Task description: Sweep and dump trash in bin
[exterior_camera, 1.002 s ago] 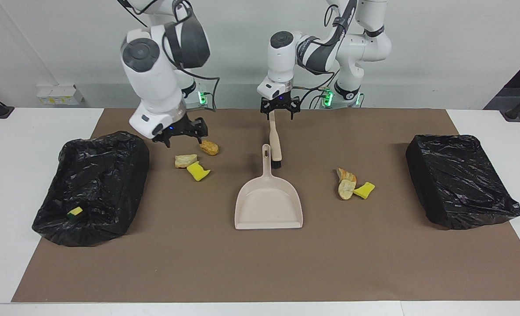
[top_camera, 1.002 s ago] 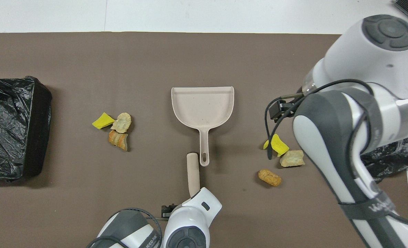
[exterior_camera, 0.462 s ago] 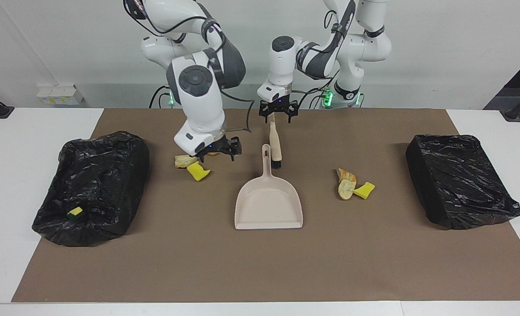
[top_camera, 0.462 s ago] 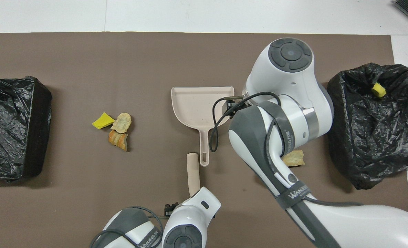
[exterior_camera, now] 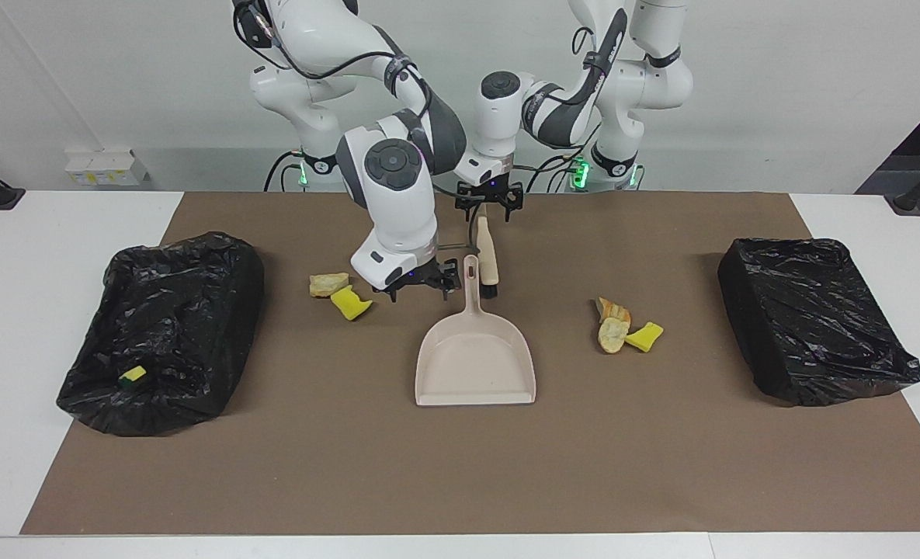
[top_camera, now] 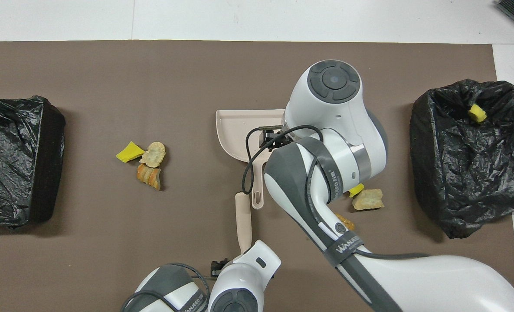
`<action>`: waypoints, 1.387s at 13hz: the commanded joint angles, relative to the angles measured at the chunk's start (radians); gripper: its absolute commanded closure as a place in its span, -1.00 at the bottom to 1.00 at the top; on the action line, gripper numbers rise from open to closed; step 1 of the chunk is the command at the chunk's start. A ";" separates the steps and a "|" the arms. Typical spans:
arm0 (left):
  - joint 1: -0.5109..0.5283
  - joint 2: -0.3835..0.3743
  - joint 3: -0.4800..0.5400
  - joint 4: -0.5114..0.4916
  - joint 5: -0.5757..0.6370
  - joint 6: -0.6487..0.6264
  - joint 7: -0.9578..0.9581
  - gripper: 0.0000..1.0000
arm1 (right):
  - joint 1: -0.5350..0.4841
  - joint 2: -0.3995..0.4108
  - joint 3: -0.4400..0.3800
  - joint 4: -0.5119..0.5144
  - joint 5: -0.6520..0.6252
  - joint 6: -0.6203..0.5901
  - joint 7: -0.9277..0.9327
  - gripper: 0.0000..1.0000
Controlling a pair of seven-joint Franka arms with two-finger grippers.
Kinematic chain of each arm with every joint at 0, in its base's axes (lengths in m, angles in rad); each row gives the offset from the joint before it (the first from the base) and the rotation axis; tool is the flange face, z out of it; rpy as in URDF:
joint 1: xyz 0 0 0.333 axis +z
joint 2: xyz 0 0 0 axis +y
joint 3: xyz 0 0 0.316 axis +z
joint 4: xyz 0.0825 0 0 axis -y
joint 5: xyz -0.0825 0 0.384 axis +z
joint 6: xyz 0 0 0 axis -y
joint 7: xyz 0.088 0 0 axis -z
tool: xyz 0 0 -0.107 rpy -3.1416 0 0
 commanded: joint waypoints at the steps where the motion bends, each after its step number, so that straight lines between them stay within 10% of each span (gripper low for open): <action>1: -0.046 0.010 0.011 -0.028 -0.001 0.037 -0.031 -0.77 | 0.024 0.021 0.002 0.002 -0.001 0.046 0.058 -1.00; 7: -0.014 0.031 0.012 0.000 0.017 -0.005 -0.025 1.00 | 0.029 0.026 0.002 -0.007 -0.018 0.054 0.059 -1.00; 13: 0.054 -0.027 0.044 0.069 0.017 -0.250 0.056 1.00 | 0.038 0.029 0.002 -0.011 -0.030 0.077 0.062 -1.00; 18: 0.049 -0.172 0.328 0.090 0.016 -0.394 0.357 1.00 | 0.075 0.027 0.002 -0.060 -0.025 0.113 0.107 -1.00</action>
